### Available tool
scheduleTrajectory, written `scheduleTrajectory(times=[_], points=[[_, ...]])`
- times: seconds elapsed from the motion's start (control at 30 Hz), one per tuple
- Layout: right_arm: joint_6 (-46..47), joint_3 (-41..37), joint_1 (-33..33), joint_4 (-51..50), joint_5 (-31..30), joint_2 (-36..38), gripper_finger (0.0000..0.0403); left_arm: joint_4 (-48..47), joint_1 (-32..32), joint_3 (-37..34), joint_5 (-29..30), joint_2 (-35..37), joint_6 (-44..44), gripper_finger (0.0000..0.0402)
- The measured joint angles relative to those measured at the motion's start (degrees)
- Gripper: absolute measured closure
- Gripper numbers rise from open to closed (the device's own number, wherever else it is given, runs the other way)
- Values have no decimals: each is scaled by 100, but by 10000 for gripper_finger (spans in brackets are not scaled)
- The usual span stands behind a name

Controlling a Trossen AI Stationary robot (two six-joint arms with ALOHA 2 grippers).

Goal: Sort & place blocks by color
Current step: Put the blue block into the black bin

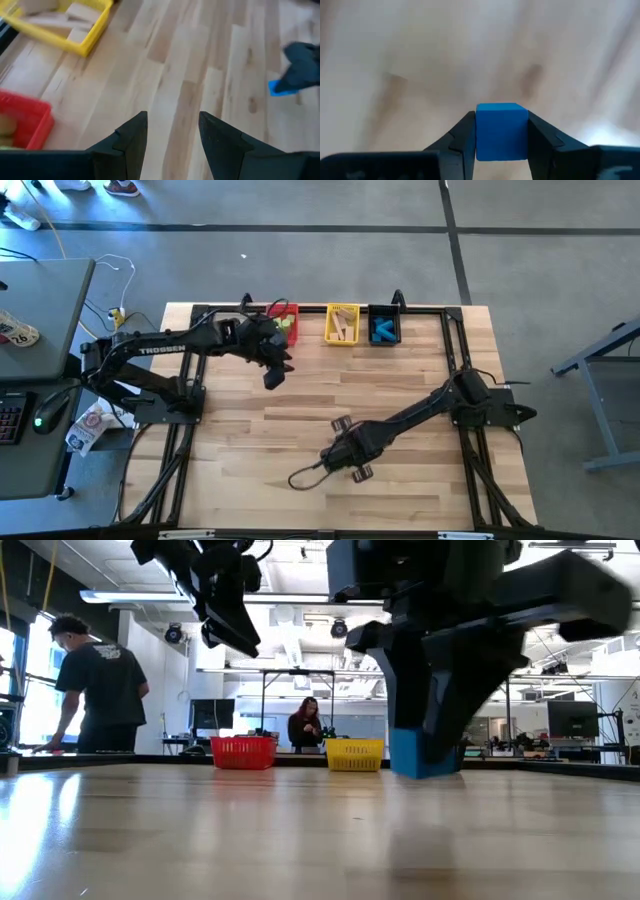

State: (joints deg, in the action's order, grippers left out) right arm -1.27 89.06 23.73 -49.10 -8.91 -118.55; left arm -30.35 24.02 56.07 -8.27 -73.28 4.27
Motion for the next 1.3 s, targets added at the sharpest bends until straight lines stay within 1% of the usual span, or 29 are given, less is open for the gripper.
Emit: scheduleTrajectory(times=[0.2, 0.23, 0.4, 0.5, 0.73, 0.87, 1.1, 1.23, 1.3], points=[[140, 2, -442, -866, -756, 196, 296, 189, -272, -16, -2, 0, -94, 238], [163, 2, -523, -990, -898, 227, 296, 345, -319, -83, -9, 2, -61, 238], [332, 2, -1025, -1535, -1424, 336, 296, 1294, -469, -789, -295, 52, 151, 238], [390, 2, -1393, -1733, -1669, 412, 296, 1727, -515, -1173, -319, 102, 281, 238], [406, 0, -2303, -1909, -1881, 680, 296, 2332, -610, -1798, -321, 462, 460, 238], [458, 0, -2865, -2003, -2094, 931, 296, 2750, -742, -2239, -319, 915, 605, 238], [867, 2, -3874, -2064, -2034, 1437, 296, 3533, -1038, -3285, -311, 1919, 1098, 238], [1277, 2, -4403, -1938, -1853, 1586, 296, 3765, -1158, -3722, -299, 2462, 1394, 238], [1300, 2, -4642, -1855, -1706, 1599, 296, 3807, -1226, -3890, -286, 2721, 1452, 238]])
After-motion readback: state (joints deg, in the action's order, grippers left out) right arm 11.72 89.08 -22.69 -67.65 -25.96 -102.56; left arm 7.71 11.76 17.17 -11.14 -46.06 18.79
